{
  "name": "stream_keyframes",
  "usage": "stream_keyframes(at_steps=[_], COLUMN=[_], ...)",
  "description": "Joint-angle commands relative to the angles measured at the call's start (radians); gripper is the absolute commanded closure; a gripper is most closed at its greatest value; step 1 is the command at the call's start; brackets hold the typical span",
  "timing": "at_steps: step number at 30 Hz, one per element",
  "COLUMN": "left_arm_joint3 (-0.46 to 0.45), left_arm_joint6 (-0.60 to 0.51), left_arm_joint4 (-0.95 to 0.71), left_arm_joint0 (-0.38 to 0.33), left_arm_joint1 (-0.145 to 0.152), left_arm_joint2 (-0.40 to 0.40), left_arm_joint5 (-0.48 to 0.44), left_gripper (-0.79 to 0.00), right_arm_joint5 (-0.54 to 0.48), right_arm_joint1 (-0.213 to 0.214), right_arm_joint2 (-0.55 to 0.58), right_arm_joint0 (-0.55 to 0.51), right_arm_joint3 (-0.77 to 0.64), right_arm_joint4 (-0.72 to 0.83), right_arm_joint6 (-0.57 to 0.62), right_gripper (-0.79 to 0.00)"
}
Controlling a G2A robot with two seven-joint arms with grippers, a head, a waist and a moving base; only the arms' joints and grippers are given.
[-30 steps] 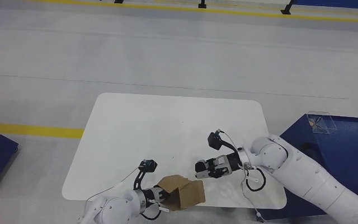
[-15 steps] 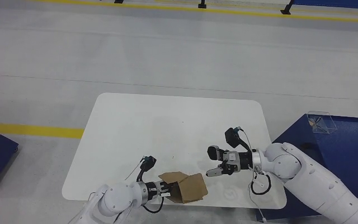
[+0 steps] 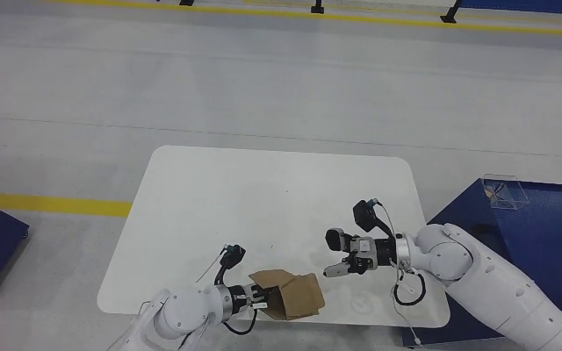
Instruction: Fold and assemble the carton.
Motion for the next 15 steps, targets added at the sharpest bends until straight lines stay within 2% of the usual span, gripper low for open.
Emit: stream_keyframes(at_steps=[1,7,11,15], left_arm_joint3=[0.040,0.239,0.358,0.367], left_arm_joint6=[-0.024,0.046,0.070,0.068], left_arm_joint4=[-0.135,-0.508,-0.690,-0.700], left_arm_joint0=[-0.014,-0.141,-0.211,-0.217], left_arm_joint1=[-0.009,-0.057,-0.089,-0.091], left_arm_joint2=[-0.006,0.015,0.057,0.062], left_arm_joint5=[0.060,0.226,0.279,0.288], left_gripper=[0.000,0.000,0.000,0.000], right_arm_joint5=[0.015,0.047,0.000,0.000], right_arm_joint1=[0.000,-0.001,-0.007,-0.007], right_arm_joint2=[0.006,0.070,0.081,0.081], right_arm_joint0=[-0.001,-0.023,-0.033,-0.033], right_arm_joint3=[0.008,0.091,0.144,0.144], right_arm_joint4=[-0.009,-0.113,-0.066,-0.066], right_arm_joint6=[-0.010,-0.141,-0.129,-0.129], right_gripper=[-0.785,-0.785,-0.785,-0.785])
